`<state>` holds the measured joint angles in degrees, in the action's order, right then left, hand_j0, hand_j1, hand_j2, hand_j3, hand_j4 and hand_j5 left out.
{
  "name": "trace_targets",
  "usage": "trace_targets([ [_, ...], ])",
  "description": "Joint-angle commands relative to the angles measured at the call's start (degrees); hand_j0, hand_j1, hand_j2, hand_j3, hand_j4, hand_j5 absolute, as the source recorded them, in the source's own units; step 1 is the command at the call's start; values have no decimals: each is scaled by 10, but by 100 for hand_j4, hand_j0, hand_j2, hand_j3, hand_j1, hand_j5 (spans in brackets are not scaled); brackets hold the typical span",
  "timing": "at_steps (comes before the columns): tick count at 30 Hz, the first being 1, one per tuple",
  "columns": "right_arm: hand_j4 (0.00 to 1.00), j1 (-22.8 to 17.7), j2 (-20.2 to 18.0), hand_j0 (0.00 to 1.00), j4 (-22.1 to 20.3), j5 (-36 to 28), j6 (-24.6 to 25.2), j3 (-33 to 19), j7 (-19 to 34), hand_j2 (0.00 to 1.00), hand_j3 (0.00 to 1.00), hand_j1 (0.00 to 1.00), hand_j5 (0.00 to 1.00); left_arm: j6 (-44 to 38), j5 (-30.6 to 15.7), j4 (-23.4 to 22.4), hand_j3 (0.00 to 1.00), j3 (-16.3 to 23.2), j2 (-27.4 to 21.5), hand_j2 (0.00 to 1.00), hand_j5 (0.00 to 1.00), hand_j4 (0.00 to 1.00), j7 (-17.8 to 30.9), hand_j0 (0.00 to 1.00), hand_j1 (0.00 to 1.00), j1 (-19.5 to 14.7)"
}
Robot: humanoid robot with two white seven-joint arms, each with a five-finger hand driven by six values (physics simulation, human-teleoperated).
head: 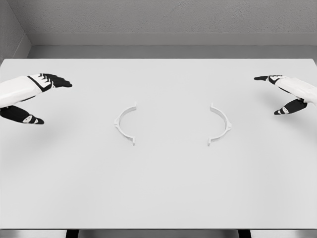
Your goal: Assemble PVC drainage pipe clamps
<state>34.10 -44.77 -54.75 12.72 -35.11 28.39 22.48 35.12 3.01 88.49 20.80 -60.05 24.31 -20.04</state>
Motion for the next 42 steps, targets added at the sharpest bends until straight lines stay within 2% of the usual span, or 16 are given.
trace_targets([
  [1, 100, 1, -1, 100, 0, -3, 1, -2, 0, 100, 100, 100, 100, -1, -5, 3, 100, 0, 0, 100, 100, 100, -1, 100, 100, -1],
  [4, 100, -1, -1, 100, 3, -6, 1, -3, -1, 100, 100, 100, 100, -1, -4, 3, 100, 0, 9, 100, 100, 100, -1, 100, 100, -3],
  [8, 100, -2, 6, 100, 30, -10, 1, -19, -7, 100, 100, 100, 100, -1, -4, 4, 100, 1, 10, 100, 100, 100, -1, 100, 100, -8],
  [12, 100, 8, 57, 100, 26, -4, 1, -15, 4, 100, 100, 100, 100, -1, -4, 15, 100, 1, 14, 100, 100, 100, -1, 100, 100, -11],
  [14, 100, 11, 78, 100, 27, -4, 1, -15, 36, 100, 100, 100, 100, -1, 16, 11, 100, 2, 41, 100, 100, 100, 1, 100, 100, -11],
  [17, 100, 16, 86, 100, 25, -4, 1, -13, 37, 100, 100, 100, 100, -1, 97, 2, 100, 3, 110, 100, 100, 100, 1, 100, 100, -20],
  [19, 100, 17, 94, 100, 25, -4, 1, -12, 38, 100, 100, 100, 100, -1, 114, 2, 100, 20, 129, 100, 100, 100, 2, 100, 100, -45],
  [21, 100, 17, 98, 100, 24, -3, 1, -12, 41, 100, 100, 100, 100, -1, 123, 1, 100, 48, 164, 100, 100, 100, 39, 100, 100, -72],
  [23, 100, 15, 104, 100, 21, -3, 1, -11, 50, 100, 100, 100, 100, -1, 140, -4, 100, 49, 197, 100, 100, 100, 64, 100, 100, -70],
  [25, 100, 11, 101, 100, 10, -2, 1, -4, 53, 100, 100, 100, 100, -1, 156, -24, 100, 53, 223, 100, 100, 100, 64, 100, 100, -69],
  [27, 100, -3, 97, 100, -11, -1, 1, -4, 61, 100, 100, 100, 100, -1, 156, -32, 100, 55, 223, 100, 100, 100, 64, 100, 100, -69],
  [32, 100, 1, 81, 100, -15, -2, 1, -5, 61, 100, 100, 100, 100, -1, 162, -43, 100, 55, 226, 100, 100, 100, 64, 100, 100, -72],
  [35, 100, -4, 64, 100, -38, -2, 1, -8, 61, 100, 100, 100, 100, -1, 195, -49, 100, 55, 248, 100, 100, 100, 64, 100, 100, -77],
  [37, 100, -4, 58, 100, -42, -2, 1, -8, 61, 100, 100, 100, 100, -1, 200, -72, 100, 56, 264, 100, 100, 100, 64, 100, 100, -83],
  [41, 100, -17, 50, 100, -63, -2, 1, -10, 60, 100, 100, 100, 100, -1, 227, -77, 100, 56, 287, 100, 100, 100, 64, 100, 100, -87],
  [42, 100, -22, 41, 100, -91, -2, 1, -11, 60, 100, 100, 100, 100, -1, 229, -79, 100, 56, 287, 100, 100, 100, 64, 100, 100, -90],
])
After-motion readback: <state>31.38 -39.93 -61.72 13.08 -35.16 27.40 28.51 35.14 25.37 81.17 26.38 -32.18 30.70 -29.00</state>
